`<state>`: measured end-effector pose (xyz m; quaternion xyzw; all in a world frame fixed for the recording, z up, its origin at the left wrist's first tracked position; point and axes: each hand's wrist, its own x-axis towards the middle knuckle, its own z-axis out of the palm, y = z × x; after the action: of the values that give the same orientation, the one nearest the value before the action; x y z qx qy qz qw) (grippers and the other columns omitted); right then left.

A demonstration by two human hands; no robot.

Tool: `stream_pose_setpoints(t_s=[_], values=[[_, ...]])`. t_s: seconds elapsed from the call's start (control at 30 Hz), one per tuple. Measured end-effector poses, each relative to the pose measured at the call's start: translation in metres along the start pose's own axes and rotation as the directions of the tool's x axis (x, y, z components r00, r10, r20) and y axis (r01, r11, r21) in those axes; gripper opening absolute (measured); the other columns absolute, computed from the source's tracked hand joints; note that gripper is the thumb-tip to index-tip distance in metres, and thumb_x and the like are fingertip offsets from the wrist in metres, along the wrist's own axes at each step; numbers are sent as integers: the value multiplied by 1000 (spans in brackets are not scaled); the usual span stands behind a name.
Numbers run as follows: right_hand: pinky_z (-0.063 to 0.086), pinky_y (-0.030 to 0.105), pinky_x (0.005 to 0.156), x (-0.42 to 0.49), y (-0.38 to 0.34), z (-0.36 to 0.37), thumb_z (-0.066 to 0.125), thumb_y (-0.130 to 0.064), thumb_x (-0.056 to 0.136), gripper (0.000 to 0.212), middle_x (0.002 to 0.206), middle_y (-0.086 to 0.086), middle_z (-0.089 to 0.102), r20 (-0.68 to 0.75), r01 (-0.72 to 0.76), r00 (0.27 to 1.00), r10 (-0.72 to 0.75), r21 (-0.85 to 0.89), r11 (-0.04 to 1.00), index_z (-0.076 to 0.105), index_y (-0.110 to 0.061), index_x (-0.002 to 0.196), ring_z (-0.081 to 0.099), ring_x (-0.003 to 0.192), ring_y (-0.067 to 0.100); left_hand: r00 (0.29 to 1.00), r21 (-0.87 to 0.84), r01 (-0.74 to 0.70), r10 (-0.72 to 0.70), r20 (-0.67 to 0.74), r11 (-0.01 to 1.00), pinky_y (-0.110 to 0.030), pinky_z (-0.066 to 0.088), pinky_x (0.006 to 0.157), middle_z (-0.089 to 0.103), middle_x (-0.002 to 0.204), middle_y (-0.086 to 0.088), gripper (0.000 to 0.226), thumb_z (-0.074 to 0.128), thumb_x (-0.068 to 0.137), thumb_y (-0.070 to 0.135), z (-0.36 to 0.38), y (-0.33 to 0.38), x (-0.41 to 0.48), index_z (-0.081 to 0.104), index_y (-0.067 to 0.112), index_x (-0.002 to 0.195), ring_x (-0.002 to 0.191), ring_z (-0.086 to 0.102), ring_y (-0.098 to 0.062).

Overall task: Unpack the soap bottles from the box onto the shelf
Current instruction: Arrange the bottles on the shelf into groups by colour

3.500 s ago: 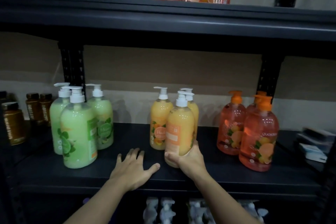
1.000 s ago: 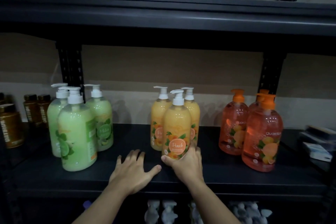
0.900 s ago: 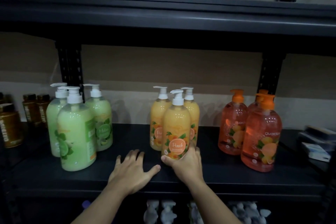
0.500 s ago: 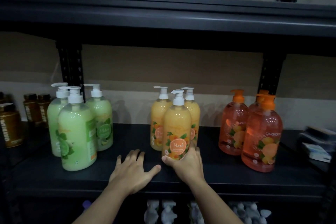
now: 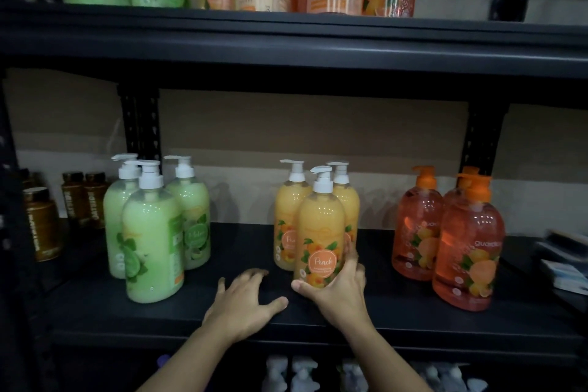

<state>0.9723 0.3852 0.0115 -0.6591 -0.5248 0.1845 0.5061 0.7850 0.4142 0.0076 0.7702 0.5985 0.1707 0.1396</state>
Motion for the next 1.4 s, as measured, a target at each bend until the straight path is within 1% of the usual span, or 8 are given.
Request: stream_pose_setpoints(t_s=[0.17, 0.23, 0.3, 0.4, 0.57, 0.73, 0.97, 1.4], values=[[41, 42, 99, -19, -1, 3, 92, -36, 58, 96, 120, 1, 34, -347, 233, 910, -227, -26, 972, 34, -17, 132, 32, 115, 20, 956, -381, -179, 69, -286, 907, -29, 53, 85, 72, 76, 16, 10, 71, 85, 26, -24, -19, -31, 68, 33, 91, 81, 65, 3], [44, 37, 91, -37, -9, 15, 86, -25, 70, 64, 110, 0, 37, -460, 435, 776, -431, -104, 894, 43, -14, 116, 39, 103, 19, 873, -399, -199, -24, -487, 895, -28, 50, 57, 64, 53, 7, 23, 71, 86, 20, -37, -38, -50, 66, 27, 65, 50, 56, -3], [41, 19, 88, -52, -23, 32, 76, -17, 76, 46, 106, -3, 40, -415, 572, 715, -563, -115, 812, 44, -21, 108, 42, 95, 12, 695, -376, -195, -144, -705, 906, -29, 40, 48, 52, 45, 2, 32, 75, 83, 22, -52, -56, -62, 58, 22, 56, 41, 45, -7], [38, 10, 85, -61, -52, 65, 69, -19, 82, 34, 103, -9, 43, -137, 568, 816, -561, 13, 823, 44, -33, 101, 46, 97, 0, 531, -360, -129, -243, -812, 924, -33, 41, 57, 49, 65, 7, 32, 80, 74, 35, -74, -80, -70, 51, 21, 76, 62, 50, -16], [40, 19, 97, -44, -90, 119, 69, -32, 86, 48, 125, -9, 44, 258, 255, 929, -263, 67, 965, 44, -32, 127, 48, 111, 4, 736, -502, 5, -343, -584, 865, -38, 37, 106, 38, 129, 1, 103, 83, 59, 58, -82, -112, -53, 32, 17, 139, 125, 37, -18], [37, 33, 111, 0, -107, 165, 80, -36, 78, 92, 149, 0, 39, 428, -11, 902, -65, 173, 985, 26, -27, 152, 40, 135, 16, 815, -672, -5, -386, -432, 741, -37, 40, 107, 41, 135, 0, 133, 81, 30, 74, -86, -133, -32, 38, 17, 142, 126, 44, -18], [46, 34, 106, 47, -97, 202, 71, -1, 80, 79, 129, -12, 60, 544, -56, 822, -168, 371, 927, 35, -31, 144, 55, 122, 7, 840, -555, -63, -256, -478, 829, -26, 40, 94, 44, 123, 11, 117, 95, 42, 46, -78, -156, -18, 37, 25, 142, 113, 45, -8], [46, 30, 105, 39, -91, 210, 77, -16, 83, 72, 125, -16, 61, 439, 5, 881, -176, 363, 932, 37, -36, 139, 58, 114, 1, 875, -643, -9, -305, -376, 766, -30, 40, 89, 46, 119, 9, 101, 95, 47, 41, -82, -161, -18, 23, 35, 117, 111, 49, -14]])
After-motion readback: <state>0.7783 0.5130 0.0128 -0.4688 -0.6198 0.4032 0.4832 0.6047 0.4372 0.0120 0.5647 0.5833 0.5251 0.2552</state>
